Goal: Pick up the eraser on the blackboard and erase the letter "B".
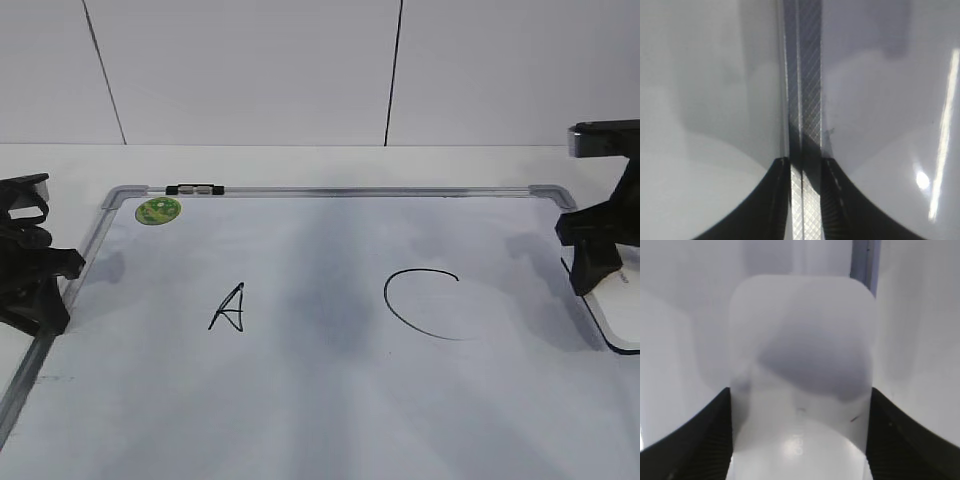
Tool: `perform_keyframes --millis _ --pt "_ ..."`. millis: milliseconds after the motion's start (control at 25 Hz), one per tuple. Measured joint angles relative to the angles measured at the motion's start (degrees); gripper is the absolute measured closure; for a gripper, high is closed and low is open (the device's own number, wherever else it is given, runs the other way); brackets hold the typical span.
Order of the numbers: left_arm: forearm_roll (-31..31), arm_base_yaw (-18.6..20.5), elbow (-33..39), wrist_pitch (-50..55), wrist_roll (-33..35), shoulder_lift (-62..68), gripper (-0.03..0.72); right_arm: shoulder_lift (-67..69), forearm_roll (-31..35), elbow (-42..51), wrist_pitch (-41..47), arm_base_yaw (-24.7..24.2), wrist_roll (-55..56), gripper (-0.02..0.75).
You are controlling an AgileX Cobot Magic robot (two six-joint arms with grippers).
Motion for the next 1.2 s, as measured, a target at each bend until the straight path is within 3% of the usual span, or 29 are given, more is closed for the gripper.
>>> perform_keyframes --millis 1200 --pt "0.00 -0.07 0.00 0.00 0.00 0.00 0.545 5.72 1.86 0.00 -2.40 -2.51 -3.26 0.200"
